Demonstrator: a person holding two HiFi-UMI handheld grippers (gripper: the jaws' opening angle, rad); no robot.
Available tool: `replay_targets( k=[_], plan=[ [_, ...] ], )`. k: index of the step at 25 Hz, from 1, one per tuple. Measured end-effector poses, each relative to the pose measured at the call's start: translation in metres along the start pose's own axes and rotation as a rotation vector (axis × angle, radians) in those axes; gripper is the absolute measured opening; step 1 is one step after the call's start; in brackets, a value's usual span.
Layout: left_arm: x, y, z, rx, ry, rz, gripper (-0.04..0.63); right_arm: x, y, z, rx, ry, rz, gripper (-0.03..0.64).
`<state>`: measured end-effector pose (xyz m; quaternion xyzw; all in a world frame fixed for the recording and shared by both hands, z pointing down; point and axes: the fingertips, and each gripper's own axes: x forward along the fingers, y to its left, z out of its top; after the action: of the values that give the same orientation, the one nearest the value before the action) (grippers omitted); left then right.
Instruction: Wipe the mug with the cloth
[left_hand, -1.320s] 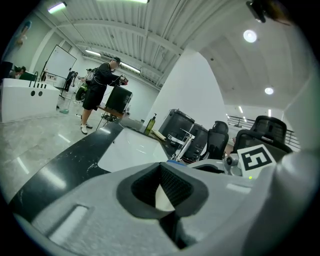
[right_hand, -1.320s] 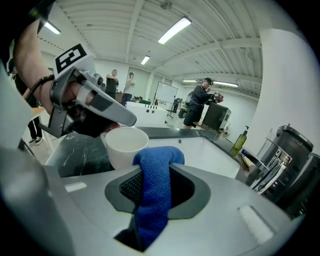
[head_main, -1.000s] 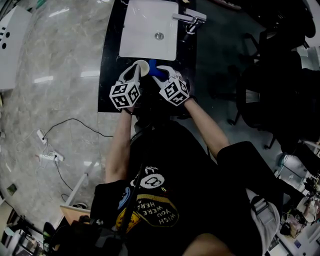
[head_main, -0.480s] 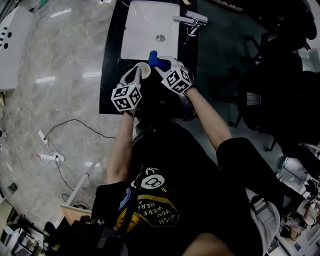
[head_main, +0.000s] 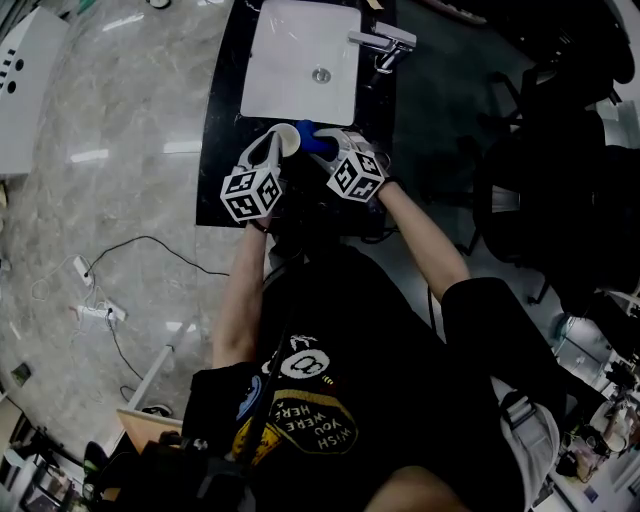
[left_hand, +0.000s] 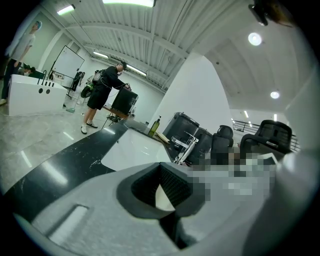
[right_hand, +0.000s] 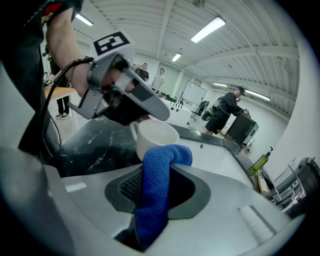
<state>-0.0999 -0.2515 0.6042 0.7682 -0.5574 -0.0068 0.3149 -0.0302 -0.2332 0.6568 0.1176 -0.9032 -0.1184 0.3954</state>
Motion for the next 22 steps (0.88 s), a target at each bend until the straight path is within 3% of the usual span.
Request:
replay_targets(
  k=[4,14,17,22],
  plan=[
    [-0.001,-0.001,0.000,0.002,0.000,0.000,0.003,-0.005,0.033,0.012,-0.028,-0.019,0.034,0.094],
    [-0.005,-0.004,-0.002,-0.003,-0.006,-0.008,0.003,0.000,0.081,0.047,0.029,-0.113,0.099,0.094],
    [-0.014,0.000,0.001,-0.007,-0.026,0.008,0.003,-0.017,0.069,0.034,0.143,-0.127,0.036,0.094],
    [-0.039,0.011,0.001,-0.022,-0.052,0.040,0.003,-0.038,0.033,-0.009,0.439,-0.152,-0.137,0.112]
  ],
)
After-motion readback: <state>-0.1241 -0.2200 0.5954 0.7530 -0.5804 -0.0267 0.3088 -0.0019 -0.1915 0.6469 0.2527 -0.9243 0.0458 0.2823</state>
